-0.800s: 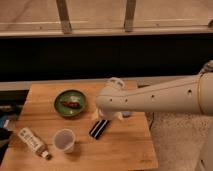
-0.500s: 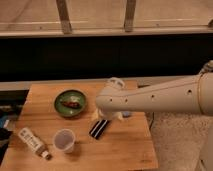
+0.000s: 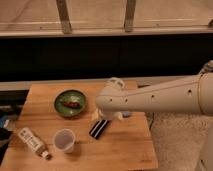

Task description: Push the eraser across the table

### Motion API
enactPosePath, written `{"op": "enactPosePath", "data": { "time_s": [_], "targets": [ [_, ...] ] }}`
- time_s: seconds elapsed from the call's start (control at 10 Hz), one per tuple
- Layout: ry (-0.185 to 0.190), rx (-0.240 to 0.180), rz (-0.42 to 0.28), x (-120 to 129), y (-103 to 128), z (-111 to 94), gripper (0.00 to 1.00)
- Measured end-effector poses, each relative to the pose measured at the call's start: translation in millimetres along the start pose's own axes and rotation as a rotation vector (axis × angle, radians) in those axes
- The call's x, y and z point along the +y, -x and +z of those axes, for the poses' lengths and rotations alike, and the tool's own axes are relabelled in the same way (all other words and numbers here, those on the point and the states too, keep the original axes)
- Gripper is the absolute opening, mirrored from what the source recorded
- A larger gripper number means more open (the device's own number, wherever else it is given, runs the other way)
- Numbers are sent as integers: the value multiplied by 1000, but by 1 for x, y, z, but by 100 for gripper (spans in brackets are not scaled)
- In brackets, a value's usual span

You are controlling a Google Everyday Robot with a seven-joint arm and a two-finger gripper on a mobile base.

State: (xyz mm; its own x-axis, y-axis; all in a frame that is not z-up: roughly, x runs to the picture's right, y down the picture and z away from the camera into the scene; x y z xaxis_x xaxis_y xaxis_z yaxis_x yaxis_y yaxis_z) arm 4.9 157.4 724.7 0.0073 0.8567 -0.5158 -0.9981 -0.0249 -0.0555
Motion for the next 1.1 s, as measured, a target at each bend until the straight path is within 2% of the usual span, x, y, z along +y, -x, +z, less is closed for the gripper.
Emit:
{"op": "enactPosePath", "data": {
  "time_s": [0.6, 0.8, 1.1],
  "targets": [
    [0, -1, 0, 0, 0, 0, 80],
    [0, -1, 0, 0, 0, 0, 66],
    [0, -1, 0, 0, 0, 0, 36]
  ]
}}
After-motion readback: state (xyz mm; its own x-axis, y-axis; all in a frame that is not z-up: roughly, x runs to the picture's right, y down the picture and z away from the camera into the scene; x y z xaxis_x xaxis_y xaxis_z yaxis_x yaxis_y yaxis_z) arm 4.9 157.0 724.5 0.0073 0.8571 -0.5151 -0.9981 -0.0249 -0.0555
